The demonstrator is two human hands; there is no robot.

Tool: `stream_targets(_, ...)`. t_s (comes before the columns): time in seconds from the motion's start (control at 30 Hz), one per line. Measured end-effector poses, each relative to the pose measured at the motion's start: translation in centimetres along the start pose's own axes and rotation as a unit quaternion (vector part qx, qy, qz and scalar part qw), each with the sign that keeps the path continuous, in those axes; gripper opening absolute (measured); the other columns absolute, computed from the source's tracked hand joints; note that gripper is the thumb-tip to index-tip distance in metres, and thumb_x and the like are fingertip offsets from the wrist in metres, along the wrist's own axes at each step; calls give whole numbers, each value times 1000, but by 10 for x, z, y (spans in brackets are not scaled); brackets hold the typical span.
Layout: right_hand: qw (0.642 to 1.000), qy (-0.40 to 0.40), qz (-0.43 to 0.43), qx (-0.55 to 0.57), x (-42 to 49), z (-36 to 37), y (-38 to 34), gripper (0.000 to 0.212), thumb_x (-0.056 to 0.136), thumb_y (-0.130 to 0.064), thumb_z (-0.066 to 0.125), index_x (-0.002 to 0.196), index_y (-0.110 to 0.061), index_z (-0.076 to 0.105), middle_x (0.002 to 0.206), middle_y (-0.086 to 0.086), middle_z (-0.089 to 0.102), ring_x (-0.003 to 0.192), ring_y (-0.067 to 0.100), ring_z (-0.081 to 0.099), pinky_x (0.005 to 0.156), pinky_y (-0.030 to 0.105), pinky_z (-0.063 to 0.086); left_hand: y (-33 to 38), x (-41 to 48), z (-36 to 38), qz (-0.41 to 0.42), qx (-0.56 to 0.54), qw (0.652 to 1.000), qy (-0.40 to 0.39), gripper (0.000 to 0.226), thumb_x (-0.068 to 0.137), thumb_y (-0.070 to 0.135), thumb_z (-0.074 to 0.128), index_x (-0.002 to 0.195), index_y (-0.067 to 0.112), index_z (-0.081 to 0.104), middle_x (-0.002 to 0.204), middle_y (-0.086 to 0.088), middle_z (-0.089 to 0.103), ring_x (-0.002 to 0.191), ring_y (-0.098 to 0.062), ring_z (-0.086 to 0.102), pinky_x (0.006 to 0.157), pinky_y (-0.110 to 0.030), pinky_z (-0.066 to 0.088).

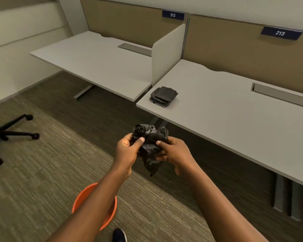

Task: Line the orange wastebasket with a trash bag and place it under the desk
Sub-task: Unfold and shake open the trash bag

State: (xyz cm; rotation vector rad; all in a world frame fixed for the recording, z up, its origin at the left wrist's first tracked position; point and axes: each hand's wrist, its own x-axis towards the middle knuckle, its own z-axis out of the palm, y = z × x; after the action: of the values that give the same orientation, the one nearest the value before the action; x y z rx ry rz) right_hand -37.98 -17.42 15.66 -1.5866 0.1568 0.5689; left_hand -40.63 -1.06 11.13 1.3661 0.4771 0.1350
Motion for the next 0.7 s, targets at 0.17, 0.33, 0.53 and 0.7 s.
stream_targets(0.17,999,10,-3,47,-6,13,4,15,96,-14,65,111,-14,69,100,19,77,79,25,70,77,37,61,-8,2,-34,-62,4,991,119,13,91,15,67,102,22,66,106,-10,76,94,-24,73,80,-41,60)
stream_targets(0.33,999,22,-50,-2,-6,48,9,15,92,-16,71,106,-13,71,100,18,77,77,19,69,70,32,58,-9,-12,-76,124,303,937,123,63,88,18,69,144,21,42,136,2,48,116,-7,48,93,-23,41)
stream_targets(0.53,997,-9,-64,-46,-11,104,15,25,86,-26,78,102,-9,71,86,8,78,71,17,69,64,30,57,15,-16,-120,178,305,926,-134,31,88,24,62,118,33,66,108,12,73,101,1,67,88,-23,56)
stream_targets(0.7,998,-32,-44,-16,-16,130,13,23,86,-23,79,103,-11,70,80,1,78,66,12,70,59,22,58,21,-11,-162,137,315,936,-81,9,89,19,66,89,23,74,83,5,76,82,-11,72,78,-36,58)
